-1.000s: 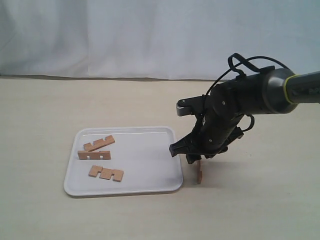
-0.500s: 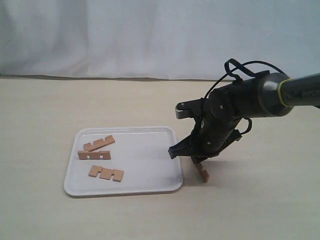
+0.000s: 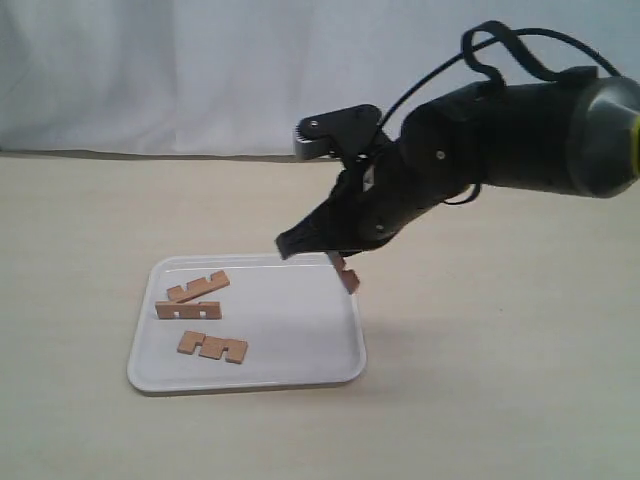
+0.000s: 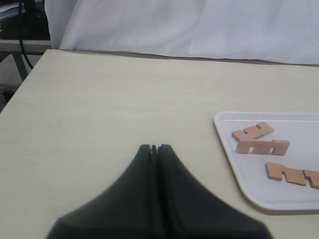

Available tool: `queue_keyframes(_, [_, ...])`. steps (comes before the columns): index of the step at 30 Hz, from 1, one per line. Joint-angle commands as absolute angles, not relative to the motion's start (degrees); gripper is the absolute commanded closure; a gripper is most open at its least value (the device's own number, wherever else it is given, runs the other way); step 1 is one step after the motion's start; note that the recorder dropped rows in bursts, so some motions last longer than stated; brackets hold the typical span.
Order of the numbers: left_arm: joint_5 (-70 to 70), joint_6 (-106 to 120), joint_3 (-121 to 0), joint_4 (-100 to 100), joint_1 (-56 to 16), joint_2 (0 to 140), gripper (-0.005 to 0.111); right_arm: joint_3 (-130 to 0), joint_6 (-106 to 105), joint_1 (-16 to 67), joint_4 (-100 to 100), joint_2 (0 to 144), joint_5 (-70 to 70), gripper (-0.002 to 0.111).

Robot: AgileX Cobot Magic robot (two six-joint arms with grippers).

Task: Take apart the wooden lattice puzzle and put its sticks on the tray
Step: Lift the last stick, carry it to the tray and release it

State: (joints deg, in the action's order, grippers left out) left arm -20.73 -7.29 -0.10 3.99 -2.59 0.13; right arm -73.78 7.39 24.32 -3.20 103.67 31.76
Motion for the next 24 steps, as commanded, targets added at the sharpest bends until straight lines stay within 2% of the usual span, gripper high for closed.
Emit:
queue_keyframes(1, [-20.3, -7.6, 0.0, 4.0, -2.7, 0.0, 0.107, -77.6, 6.8, 30.4, -3.5, 109.2, 23.3, 0.104])
queue_keyframes(7, [-20.3, -7.6, 0.0, 4.0, -2.7, 0.0, 0.107, -85.3, 10.3, 30.8, -1.1, 120.3, 21.8, 0.104])
queue_keyframes(15, [-20.4, -7.6, 0.0, 4.0, -2.7, 0.0, 0.107, -86.0, 10.3, 30.7, 1.1, 124.1, 20.3, 0.103])
queue_keyframes(18, [-20.4, -7.6, 0.0, 4.0, -2.7, 0.0, 0.107, -86.0, 10.3, 30.7, 1.1, 124.1, 20.5, 0.093])
queue_keyframes(20, [-20.4, -7.6, 0.0, 4.0, -2.7, 0.0, 0.107, -86.0, 10.3, 30.7, 1.1, 124.1, 21.3, 0.083])
queue_keyframes(24, [-20.4, -7.6, 0.0, 4.0, -2.7, 0.0, 0.107, -86.0, 10.1, 30.8, 0.8, 121.9, 22.8, 0.072])
